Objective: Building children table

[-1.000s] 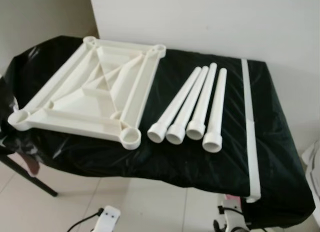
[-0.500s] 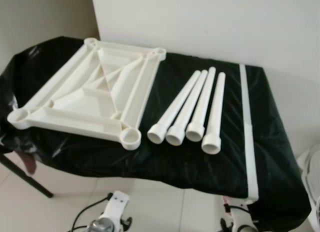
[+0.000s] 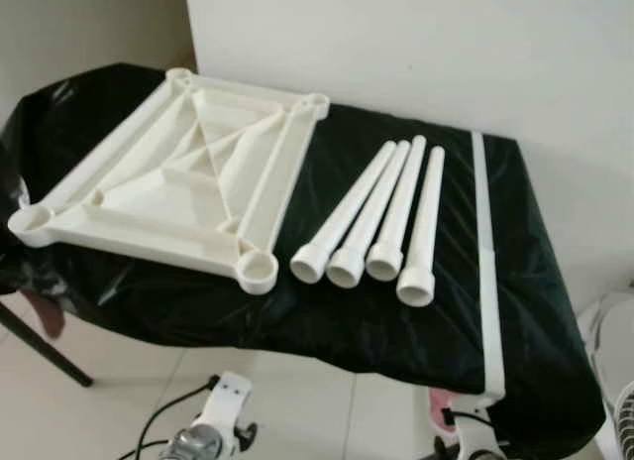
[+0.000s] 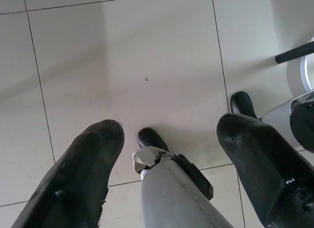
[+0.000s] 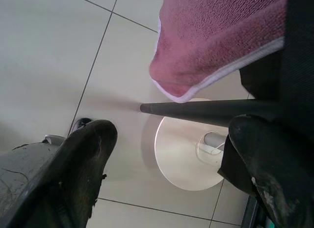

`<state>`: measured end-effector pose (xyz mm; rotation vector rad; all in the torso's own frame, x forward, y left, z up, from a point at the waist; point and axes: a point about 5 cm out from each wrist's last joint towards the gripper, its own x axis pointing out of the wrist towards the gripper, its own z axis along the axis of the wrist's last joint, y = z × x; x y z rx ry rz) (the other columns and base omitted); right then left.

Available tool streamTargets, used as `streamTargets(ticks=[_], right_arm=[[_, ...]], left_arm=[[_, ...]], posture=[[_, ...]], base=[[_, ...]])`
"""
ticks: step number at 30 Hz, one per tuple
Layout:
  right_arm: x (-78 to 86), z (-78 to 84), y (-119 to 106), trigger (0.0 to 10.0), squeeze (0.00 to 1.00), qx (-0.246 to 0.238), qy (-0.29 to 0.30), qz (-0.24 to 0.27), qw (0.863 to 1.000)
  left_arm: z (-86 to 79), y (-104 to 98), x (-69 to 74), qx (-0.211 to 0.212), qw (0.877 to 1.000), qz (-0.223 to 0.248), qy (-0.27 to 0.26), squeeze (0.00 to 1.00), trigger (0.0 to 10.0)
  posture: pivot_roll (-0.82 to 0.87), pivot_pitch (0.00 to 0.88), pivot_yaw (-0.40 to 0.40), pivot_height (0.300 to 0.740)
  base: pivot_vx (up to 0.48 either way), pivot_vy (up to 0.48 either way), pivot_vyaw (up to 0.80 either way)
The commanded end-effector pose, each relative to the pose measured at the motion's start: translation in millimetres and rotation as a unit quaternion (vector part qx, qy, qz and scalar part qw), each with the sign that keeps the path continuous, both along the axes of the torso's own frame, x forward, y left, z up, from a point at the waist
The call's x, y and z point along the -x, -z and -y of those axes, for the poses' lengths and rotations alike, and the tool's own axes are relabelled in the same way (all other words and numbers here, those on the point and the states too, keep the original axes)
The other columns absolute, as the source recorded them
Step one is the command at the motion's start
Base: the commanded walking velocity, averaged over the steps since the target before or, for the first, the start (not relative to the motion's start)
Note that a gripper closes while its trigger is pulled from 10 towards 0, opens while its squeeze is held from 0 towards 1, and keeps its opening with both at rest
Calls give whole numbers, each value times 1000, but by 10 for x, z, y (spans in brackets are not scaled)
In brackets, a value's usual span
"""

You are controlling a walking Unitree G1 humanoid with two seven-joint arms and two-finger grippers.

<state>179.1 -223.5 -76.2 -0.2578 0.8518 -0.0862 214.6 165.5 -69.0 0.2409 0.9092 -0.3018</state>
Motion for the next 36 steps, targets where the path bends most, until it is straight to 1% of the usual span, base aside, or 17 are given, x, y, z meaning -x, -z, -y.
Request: streamTargets(ticks=[1, 7, 10, 11, 12, 13, 15, 18, 19, 22, 23, 24, 26, 28, 30, 32, 36], right_arm=[[42, 24, 15, 10000, 0, 4, 2, -6, 1000], [4, 23, -4, 10000, 0, 6, -5, -1, 1000], [-25, 10, -14, 10000, 0, 3, 3, 4, 1000], [-32, -24, -8, 10000, 0, -6, 9, 4, 1000], [-32, -24, -8, 10000, 0, -6, 9, 4, 1000], [-37, -68, -1, 10000, 0, -11, 10, 5, 1000], [-25, -162, 22, 10000, 0, -22, 10, 5, 1000], [-9, -201, 36, 10000, 0, -25, 10, 3, 1000], [32, -242, 61, 10000, 0, -28, 10, 0, 1000], [58, -242, 71, 10000, 0, -31, 19, 0, 999], [74, -217, 72, 10000, 0, -34, 40, 5, 999], [94, -209, 76, 10000, 0, -37, 44, 7, 998], [94, -209, 76, 10000, 0, -37, 44, 7, 998], [115, -204, 80, 10000, 0, -40, 45, 10, 998], [119, -204, 81, 10000, 0, -40, 45, 10, 998], [176, -205, 103, 10000, 0, -49, 35, 4, 998], [198, -209, 111, 10000, 0, -62, 35, 4, 997]], left_arm=[[-62, -3, -14, -56, 997, 23, -49, 0, 10000], [-85, -6, -15, -60, 997, 24, -45, 0, 10000], [-104, -7, -14, -58, 997, 22, -45, 0, 10000], [-114, -5, -7, -50, 998, 18, -43, 0, 10000], [-114, -5, -7, -50, 998, 18, -43, 0, 10000], [-127, -4, -2, -44, 998, 14, -41, 0, 10000], [-117, 7, 16, -50, 999, 10, -21, 0, 10000], [-101, 13, 25, -53, 999, 8, -10, 0, 10000], [-74, 24, 43, -48, 999, 4, 5, 0, 10000], [-52, 38, 67, -39, 999, -1, 11, 0, 10000], [-13, 53, 90, -23, 1000, -10, 9, 0, 10000], [28, 61, 101, -12, 1000, -13, 10, 0, 10000], [28, 61, 101, -12, 1000, -13, 10, 0, 10000], [71, 68, 112, -2, 1000, -17, 12, 0, 10000], [79, 69, 113, 0, 1000, -17, 13, 0, 10000], [104, 75, 128, 5, 1000, -17, 22, 0, 10000], [133, 89, 159, 7, 999, -18, 40, 0, 10000]], posture=[[-41, 0, -84, 740], [-41, 0, -81, 740], [-37, 0, -77, 740], [-47, 0, -61, 740], [-47, 0, -61, 740], [-50, 0, -52, 740], [-52, 0, -25, 740], [-51, 0, -16, 740], [-61, 0, -1, 740], [-75, 0, 5, 740], [-85, 0, 13, 740], [-95, 0, 15, 740], [-95, 0, 15, 740], [-95, 0, 15, 740], [-95, 0, 15, 740], [-102, 0, 27, 740], [-93, 0, 31, 740]], base=[[0, 0, 0], [0, 0, 0], [0, 0, 0], [0, 0, 0], [0, 0, 0], [0, 0, 0], [0, 0, 0], [0, 0, 0], [0, 0, 0], [0, 0, 0], [0, 0, 0], [0, 0, 0], [0, 0, 0], [0, 0, 0], [0, 0, 0], [0, 0, 0], [0, 0, 0]])
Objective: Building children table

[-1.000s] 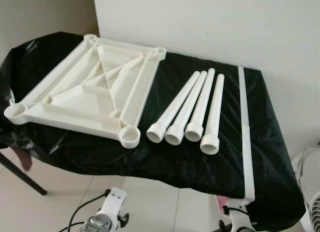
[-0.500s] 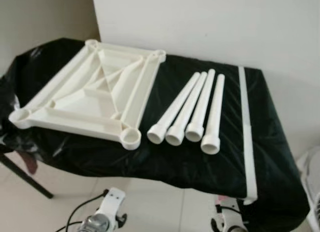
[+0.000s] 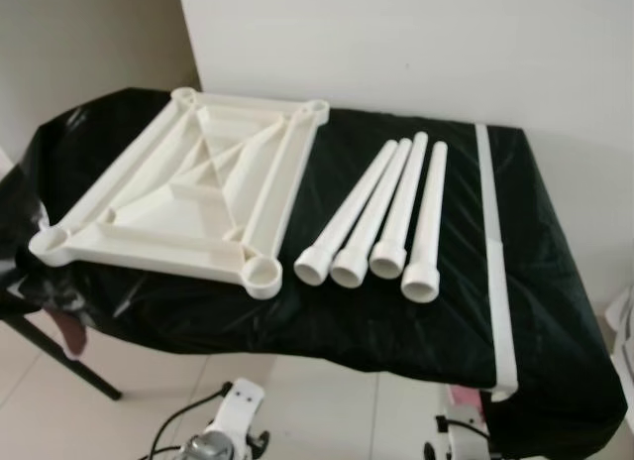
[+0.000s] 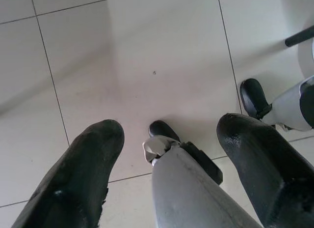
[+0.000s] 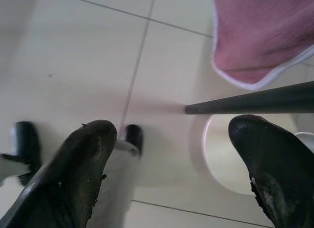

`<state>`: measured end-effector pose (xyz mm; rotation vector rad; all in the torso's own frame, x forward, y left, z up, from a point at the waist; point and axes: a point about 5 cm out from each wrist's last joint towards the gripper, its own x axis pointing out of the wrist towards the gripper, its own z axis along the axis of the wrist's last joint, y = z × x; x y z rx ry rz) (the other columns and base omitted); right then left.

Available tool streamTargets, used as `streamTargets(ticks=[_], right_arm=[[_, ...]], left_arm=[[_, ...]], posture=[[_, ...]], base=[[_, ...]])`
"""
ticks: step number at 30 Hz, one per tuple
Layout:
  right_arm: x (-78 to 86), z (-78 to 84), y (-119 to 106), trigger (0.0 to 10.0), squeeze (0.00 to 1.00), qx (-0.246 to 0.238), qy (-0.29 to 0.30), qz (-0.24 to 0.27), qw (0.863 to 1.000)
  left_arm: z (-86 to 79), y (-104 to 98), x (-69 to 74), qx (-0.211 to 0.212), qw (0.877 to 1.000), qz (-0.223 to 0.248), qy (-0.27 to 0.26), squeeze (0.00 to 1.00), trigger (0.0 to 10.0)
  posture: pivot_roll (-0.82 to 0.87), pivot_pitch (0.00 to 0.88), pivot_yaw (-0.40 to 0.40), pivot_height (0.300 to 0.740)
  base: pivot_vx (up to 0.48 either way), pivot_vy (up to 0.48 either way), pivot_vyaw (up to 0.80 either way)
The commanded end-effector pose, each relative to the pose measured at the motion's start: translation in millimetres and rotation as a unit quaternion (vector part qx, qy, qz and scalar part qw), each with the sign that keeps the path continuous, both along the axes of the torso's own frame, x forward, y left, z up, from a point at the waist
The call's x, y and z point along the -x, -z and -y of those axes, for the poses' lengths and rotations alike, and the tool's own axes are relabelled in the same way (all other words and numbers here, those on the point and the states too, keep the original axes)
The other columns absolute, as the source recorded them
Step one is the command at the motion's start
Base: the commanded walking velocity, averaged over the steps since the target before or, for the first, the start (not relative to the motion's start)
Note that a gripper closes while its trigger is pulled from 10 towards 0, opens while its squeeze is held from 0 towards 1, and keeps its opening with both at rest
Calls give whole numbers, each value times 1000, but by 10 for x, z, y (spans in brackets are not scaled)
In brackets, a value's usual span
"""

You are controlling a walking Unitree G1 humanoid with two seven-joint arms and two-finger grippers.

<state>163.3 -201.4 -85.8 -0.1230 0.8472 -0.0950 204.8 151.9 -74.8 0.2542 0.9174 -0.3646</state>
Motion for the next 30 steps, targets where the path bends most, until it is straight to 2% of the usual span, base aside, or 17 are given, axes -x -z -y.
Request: streamTargets(ticks=[1, 6, 17, 21, 26, 27, 29, 30], right_arm=[[49, 9, 21, 10000, 0, -7, 4, -7, 1000], [77, -20, 40, 10000, 0, -24, 27, -10, 999], [147, -100, 83, 10000, 0, -32, 12, -28, 999], [159, -122, 91, 10000, 0, -33, 3, -31, 999], [174, -176, 103, 10000, 0, -36, -28, -38, 998], [174, -176, 103, 10000, 0, -36, -28, -38, 998], [176, -255, 108, 10000, 0, -29, -86, -43, 995], [176, -255, 108, 10000, 0, -29, -86, -43, 995]], left_arm=[[7, 37, 75, -1, 1000, -11, 22, 0, 10000], [-22, 74, 141, 5, 1000, -25, -8, 0, 10000], [-81, 126, 248, 4, 999, -39, -36, 0, 10000], [-87, 141, 283, -5, 999, -45, -18, 0, 10000], [26, 174, 356, -27, 996, -52, 69, 0, 10000], [26, 174, 356, -27, 996, -52, 69, 0, 10000], [62, 170, 354, -33, 992, -55, 112, 0, 10000], [62, 170, 354, -33, 992, -55, 112, 0, 10000]], posture=[[-93, 0, 31, 740], [-83, 0, 18, 740], [-81, 0, 1, 740], [-91, 0, 20, 740], [-103, 0, 35, 740], [-103, 0, 35, 740], [-100, 0, 25, 740], [-100, 0, 25, 740]], base=[[0, 0, 0], [0, 0, 0], [0, 0, 0], [0, 0, 0], [0, 0, 0], [0, 0, 0], [0, 0, 0], [0, 0, 0]])
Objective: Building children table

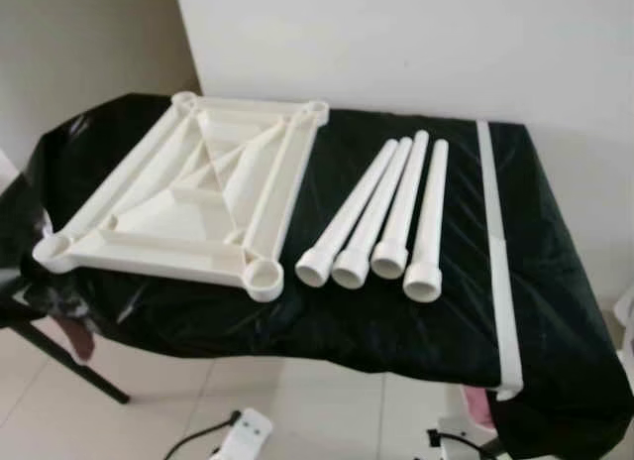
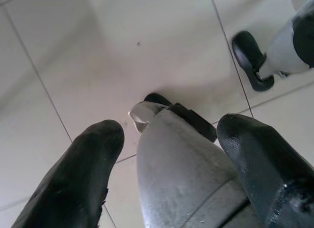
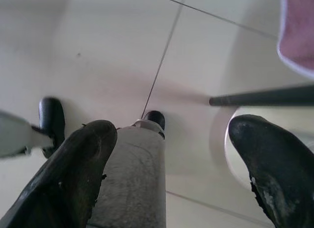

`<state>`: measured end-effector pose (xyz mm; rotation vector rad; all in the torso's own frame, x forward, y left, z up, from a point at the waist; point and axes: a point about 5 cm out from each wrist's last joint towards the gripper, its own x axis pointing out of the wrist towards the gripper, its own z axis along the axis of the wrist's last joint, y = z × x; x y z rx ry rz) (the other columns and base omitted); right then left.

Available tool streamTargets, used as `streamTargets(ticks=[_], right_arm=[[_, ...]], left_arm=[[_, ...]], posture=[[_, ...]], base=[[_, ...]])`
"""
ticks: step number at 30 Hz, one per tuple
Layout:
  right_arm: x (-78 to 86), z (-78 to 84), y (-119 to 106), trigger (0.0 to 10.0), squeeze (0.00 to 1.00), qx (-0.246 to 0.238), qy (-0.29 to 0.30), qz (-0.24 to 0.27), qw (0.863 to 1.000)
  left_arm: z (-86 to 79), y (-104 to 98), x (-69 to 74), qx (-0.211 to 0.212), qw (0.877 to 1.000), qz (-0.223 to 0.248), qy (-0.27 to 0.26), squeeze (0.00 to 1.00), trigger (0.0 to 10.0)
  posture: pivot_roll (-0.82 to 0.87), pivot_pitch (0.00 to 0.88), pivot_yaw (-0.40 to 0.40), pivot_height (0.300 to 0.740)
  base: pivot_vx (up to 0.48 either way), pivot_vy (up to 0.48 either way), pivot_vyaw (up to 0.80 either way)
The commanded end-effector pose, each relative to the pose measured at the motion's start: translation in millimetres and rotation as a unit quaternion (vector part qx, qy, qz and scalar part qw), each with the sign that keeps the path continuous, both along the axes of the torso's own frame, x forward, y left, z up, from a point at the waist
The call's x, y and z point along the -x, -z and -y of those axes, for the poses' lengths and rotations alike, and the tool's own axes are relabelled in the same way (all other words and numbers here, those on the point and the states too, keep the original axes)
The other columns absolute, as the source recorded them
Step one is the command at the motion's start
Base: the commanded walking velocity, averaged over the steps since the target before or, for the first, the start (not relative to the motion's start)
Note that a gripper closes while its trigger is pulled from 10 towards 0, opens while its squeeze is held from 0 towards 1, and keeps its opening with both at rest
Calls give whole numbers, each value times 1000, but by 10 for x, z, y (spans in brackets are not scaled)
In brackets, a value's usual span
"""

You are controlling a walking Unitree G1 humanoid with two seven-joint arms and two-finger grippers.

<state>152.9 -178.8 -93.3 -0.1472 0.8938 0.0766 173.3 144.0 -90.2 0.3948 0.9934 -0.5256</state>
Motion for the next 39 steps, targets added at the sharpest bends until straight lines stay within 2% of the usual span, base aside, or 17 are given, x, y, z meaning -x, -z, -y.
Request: streamTargets(ticks=[1, 6, 7, 9, 10, 13, 16, 20, 25, 30, 39], right_arm=[[63, -74, 32, 10000, 0, 4, -47, -15, 999], [53, -82, 28, 10000, 0, 10, -61, -13, 998], [35, -55, 18, 10000, 0, 9, -47, -8, 999], [15, -18, 6, 10000, 0, 8, -32, -3, 999], [15, -18, 6, 10000, 0, 8, -32, -3, 999], [-12, 42, -10, 10000, 0, 8, -7, 2, 1000], [-39, 83, -25, 10000, 0, 2, 20, 7, 1000], [-66, 137, -41, 10000, 0, -2, 56, 13, 998], [-75, 152, -46, 10000, 0, -3, 66, 15, 998], [-78, 146, -46, 10000, 0, -6, 76, 16, 997], [-32, 159, -25, 10000, 0, -6, 80, 6, 997]], left_arm=[[42, 0, 21, -13, 996, -7, 93, 0, 10000], [97, -10, 4, -12, 994, -2, 112, 0, 10000], [158, -39, -65, 7, 997, 5, 76, 0, 10000], [160, -76, -156, 24, 999, 16, 14, 0, 10000], [160, -76, -156, 24, 999, 16, 14, 0, 10000], [60, -106, -234, 32, 997, 27, -69, 0, 10000], [-51, -103, -231, 38, 992, 26, -121, 0, 10000], [-158, -81, -179, 29, 990, 23, -138, 0, 10000], [-214, -70, -156, 27, 987, 20, -160, 0, 10000], [-288, -56, -129, 29, 976, 13, -217, 0, 10000], [-327, -55, -122, 31, 971, 9, -237, 0, 10000]], posture=[[-101, 0, 24, 740], [-95, 0, 18, 740], [-92, 0, 18, 740], [-90, 0, 17, 740], [-90, 0, 17, 740], [-81, 0, 12, 740], [-78, 0, 11, 740], [-70, 0, 7, 740], [-69, 0, 5, 740], [-68, 0, 0, 740], [-68, 0, -1, 740]], base=[[0, 0, 0], [0, 0, 0], [0, 0, 0], [0, 0, 0], [0, 0, 0], [0, 0, 0], [0, 0, 0], [0, 0, 0], [0, 0, 0], [0, 0, 0], [0, 0, 0]])
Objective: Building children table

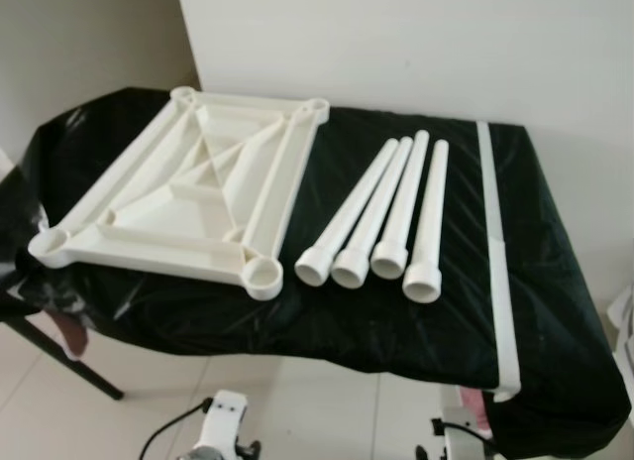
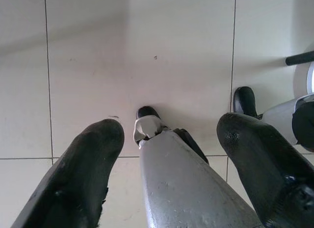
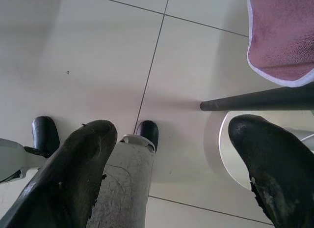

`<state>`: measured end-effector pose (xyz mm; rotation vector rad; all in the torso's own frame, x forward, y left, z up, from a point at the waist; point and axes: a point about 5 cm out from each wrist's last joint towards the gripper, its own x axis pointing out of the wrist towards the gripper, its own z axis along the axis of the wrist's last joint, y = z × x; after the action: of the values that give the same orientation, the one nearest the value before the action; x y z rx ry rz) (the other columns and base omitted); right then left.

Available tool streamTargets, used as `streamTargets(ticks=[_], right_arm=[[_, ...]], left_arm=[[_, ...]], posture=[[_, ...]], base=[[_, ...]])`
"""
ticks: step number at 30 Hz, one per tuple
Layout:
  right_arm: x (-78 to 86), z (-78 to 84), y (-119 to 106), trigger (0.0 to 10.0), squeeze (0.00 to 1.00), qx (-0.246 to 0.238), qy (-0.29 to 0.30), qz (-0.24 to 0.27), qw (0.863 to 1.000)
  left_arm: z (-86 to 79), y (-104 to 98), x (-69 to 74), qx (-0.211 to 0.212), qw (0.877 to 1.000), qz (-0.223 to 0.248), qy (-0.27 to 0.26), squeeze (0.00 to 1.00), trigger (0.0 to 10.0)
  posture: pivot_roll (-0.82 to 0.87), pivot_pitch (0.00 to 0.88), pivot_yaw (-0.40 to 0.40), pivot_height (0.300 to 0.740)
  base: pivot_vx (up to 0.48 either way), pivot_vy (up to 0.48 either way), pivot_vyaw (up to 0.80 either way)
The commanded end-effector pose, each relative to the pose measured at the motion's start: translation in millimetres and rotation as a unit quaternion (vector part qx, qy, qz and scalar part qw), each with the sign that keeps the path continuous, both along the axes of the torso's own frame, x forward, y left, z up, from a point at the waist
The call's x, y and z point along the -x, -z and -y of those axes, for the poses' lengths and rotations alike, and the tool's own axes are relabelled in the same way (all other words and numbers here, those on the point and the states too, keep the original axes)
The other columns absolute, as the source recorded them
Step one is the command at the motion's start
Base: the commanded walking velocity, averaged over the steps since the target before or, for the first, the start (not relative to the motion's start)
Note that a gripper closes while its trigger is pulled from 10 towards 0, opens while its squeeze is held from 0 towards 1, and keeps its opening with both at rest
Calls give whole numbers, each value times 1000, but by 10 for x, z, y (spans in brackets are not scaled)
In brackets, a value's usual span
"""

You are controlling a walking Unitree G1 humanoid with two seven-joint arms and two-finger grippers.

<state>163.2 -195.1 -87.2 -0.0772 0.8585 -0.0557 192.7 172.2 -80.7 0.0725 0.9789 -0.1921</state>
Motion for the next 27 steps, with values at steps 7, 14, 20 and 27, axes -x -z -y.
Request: streamTargets(ticks=[7, 14, 20, 27], right_arm=[[112, 12, 53, 10000, 0, -4, 14, -24, 1000], [122, 10, 58, 10000, 0, -6, 14, -26, 1000], [122, -2, 61, 10000, 0, -7, 13, -27, 1000], [119, -14, 62, 10000, 0, -8, 13, -29, 999]], left_arm=[[-79, 43, 82, -29, 999, -16, -35, 0, 10000], [-89, 43, 83, -29, 999, -16, -38, 0, 10000], [-95, 43, 85, -28, 999, -17, -40, 0, 10000], [-100, 44, 87, -29, 999, -18, -40, 0, 10000]], posture=[[-65, 0, 3, 740], [-61, 0, 1, 740], [-57, 0, 1, 740], [-54, 0, -1, 740]], base=[[0, 70, 0], [0, 260, 0], [0, 286, 0], [0, 314, 0]])
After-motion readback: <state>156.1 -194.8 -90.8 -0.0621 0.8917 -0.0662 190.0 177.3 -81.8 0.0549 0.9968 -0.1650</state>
